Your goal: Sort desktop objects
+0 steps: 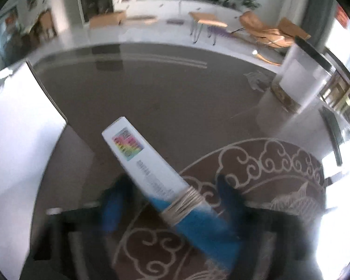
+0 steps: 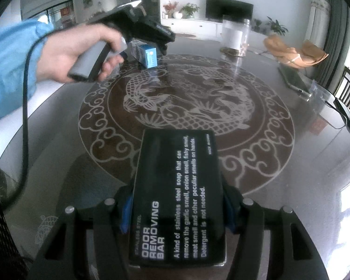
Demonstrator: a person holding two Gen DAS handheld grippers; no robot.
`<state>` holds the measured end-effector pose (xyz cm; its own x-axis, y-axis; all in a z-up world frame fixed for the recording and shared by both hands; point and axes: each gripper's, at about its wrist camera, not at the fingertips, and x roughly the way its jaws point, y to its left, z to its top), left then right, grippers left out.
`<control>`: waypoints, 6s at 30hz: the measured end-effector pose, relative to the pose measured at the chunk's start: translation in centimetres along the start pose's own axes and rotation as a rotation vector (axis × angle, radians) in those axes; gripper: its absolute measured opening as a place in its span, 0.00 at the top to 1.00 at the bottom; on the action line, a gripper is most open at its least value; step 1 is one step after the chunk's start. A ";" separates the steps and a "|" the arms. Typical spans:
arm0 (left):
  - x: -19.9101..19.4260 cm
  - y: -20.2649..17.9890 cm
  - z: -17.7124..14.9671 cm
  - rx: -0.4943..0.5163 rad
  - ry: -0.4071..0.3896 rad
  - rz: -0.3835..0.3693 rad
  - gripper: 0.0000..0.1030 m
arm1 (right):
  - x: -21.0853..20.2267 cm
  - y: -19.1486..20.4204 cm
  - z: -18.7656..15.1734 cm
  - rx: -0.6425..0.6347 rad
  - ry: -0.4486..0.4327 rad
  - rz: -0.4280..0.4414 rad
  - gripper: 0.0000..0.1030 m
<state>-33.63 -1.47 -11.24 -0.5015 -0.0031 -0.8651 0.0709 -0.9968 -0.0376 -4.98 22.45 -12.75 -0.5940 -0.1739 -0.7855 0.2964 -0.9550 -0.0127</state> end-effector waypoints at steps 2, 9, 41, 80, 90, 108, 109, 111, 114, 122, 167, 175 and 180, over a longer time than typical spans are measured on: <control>-0.7 0.2 -1.0 0.038 -0.024 -0.027 0.73 | 0.0 0.0 0.0 0.000 0.000 0.000 0.42; -6.3 1.7 -10.5 0.195 -0.060 -0.119 0.74 | -0.1 0.0 -0.1 0.000 0.000 0.001 0.42; -13.8 10.6 -21.0 0.040 -0.072 -0.187 0.32 | -3.7 -6.9 -2.0 0.300 0.003 -0.051 0.10; -10.8 5.4 -21.9 0.277 -0.051 -0.128 0.00 | 0.1 -3.7 -1.4 0.175 0.052 -0.130 0.00; -10.8 5.3 -21.8 0.277 -0.051 -0.128 0.00 | 0.1 -3.7 -1.4 0.175 0.052 -0.130 0.00; -10.6 5.2 -21.8 0.278 -0.051 -0.129 0.00 | 0.2 -3.7 -1.3 0.177 0.051 -0.127 0.00; -10.6 5.2 -21.8 0.278 -0.051 -0.129 0.00 | 0.2 -3.4 -1.2 0.164 0.049 -0.117 0.00; -10.6 5.2 -21.8 0.278 -0.052 -0.130 0.00 | 0.1 -3.0 -1.1 0.135 0.037 -0.091 0.07; -10.6 5.2 -21.8 0.278 -0.052 -0.129 0.00 | 0.1 -1.6 -0.7 0.071 0.017 -0.045 0.23; -10.7 6.2 -21.5 0.215 -0.055 -0.087 0.00 | 4.5 3.4 5.0 -0.162 -0.003 0.131 0.42; -10.2 7.1 -21.0 0.150 -0.058 -0.047 0.00 | 12.7 7.5 9.4 -0.422 0.042 0.321 0.00; -10.2 7.1 -21.0 0.150 -0.058 -0.047 0.00 | 12.8 7.5 9.3 -0.422 0.042 0.321 0.00; -10.2 7.1 -21.0 0.149 -0.058 -0.047 0.00 | 13.4 7.8 9.2 -0.422 0.042 0.321 0.00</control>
<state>-9.93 -6.80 -13.14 -0.5505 0.0435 -0.8337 -0.0806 -0.9967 0.0012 -17.50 10.50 -17.65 -0.3958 -0.4238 -0.8147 0.7390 -0.6737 -0.0086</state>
